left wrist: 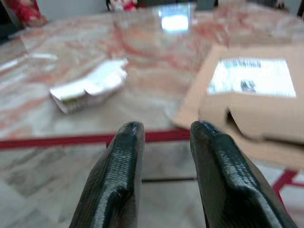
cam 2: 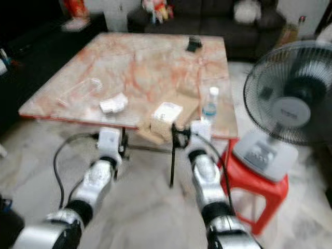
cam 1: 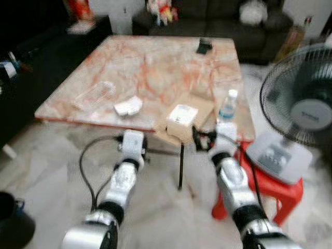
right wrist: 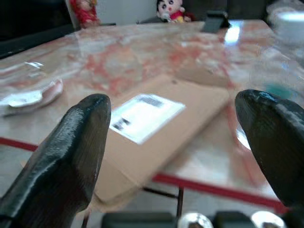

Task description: Picking trash to rubbish bin

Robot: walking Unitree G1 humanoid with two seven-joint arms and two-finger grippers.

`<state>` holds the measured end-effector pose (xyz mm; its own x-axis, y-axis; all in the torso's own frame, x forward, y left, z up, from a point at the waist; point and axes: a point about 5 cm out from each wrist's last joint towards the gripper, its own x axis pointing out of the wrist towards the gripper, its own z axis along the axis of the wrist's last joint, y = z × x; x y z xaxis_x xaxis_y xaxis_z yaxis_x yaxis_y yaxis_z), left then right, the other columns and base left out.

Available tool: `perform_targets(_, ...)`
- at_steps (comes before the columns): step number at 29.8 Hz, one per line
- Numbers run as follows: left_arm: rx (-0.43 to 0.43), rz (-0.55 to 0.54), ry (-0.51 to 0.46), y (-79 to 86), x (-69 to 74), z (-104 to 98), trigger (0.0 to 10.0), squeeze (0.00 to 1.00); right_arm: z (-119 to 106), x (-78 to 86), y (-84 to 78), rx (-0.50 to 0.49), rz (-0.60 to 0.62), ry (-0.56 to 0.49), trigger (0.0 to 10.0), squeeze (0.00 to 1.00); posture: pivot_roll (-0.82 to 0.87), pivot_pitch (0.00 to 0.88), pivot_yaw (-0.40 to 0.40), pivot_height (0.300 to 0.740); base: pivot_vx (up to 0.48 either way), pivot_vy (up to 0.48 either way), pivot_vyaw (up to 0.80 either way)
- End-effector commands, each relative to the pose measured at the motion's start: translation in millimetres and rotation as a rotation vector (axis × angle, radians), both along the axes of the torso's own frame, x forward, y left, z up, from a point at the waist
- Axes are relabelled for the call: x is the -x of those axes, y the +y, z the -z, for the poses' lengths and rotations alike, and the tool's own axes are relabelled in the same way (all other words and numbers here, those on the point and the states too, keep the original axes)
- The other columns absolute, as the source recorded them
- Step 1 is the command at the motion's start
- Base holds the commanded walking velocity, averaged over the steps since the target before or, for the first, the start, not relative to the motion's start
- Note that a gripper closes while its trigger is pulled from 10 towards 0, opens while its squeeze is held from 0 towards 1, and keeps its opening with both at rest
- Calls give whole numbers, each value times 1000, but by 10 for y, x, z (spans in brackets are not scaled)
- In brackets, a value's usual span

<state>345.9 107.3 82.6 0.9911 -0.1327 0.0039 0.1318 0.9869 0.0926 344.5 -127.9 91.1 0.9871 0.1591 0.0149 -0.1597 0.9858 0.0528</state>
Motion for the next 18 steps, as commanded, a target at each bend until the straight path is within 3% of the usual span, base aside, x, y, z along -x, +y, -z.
perform_targets(1, -6, -31, 3, 127, -8, 4, 10000, 0, -58, -20, 117, -9, -33, -18, 10000, 0, -168, 0, 6, 740, 360, 0, 0)
perform_targets(17, 5, 18, 1, 50, 20, 24, 10000, 0, 26, 34, 103, -17, -30, 9, 10000, 0, -181, 0, 14, 740, 18, 0, 0)
perform_targets(18, 3, 22, 4, 39, 23, 28, 10000, 0, 28, 40, 123, -30, -48, 9, 10000, 1000, -179, 0, 10, 740, 0, 0, 0)
